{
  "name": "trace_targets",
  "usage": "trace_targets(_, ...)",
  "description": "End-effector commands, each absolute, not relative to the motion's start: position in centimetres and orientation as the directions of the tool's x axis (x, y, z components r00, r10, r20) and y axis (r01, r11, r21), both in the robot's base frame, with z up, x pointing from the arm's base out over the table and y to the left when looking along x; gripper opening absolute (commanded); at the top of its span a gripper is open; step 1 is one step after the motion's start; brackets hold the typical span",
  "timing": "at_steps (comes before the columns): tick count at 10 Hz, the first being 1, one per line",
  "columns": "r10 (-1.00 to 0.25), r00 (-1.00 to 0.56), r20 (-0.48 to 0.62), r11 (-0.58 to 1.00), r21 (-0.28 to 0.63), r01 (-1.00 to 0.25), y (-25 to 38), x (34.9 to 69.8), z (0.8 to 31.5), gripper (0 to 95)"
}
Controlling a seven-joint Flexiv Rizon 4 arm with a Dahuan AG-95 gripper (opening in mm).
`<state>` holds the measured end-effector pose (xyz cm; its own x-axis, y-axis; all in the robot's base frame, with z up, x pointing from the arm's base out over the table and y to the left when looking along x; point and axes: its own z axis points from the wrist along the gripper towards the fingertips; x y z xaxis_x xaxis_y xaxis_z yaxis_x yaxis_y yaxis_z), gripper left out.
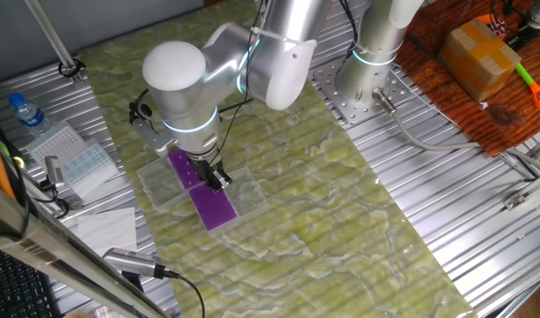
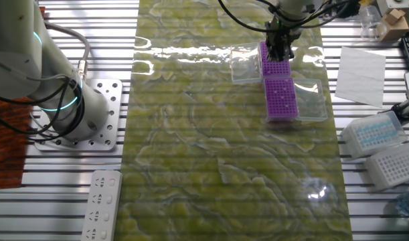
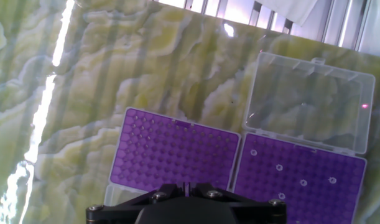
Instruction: Transfer all small pipette tips from one holder to another
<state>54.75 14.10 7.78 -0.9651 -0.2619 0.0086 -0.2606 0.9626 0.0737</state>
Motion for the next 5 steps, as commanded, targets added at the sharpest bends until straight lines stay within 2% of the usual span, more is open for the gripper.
trace_targets(1,-0.260,-0.966,0.009,0.963,0.073,-0.259,14.13,54.69,7.75,0.0)
trace_targets(5,-0.257,-0.966,0.008,0.964,0.075,-0.256,14.19,54.52,7.61,0.0)
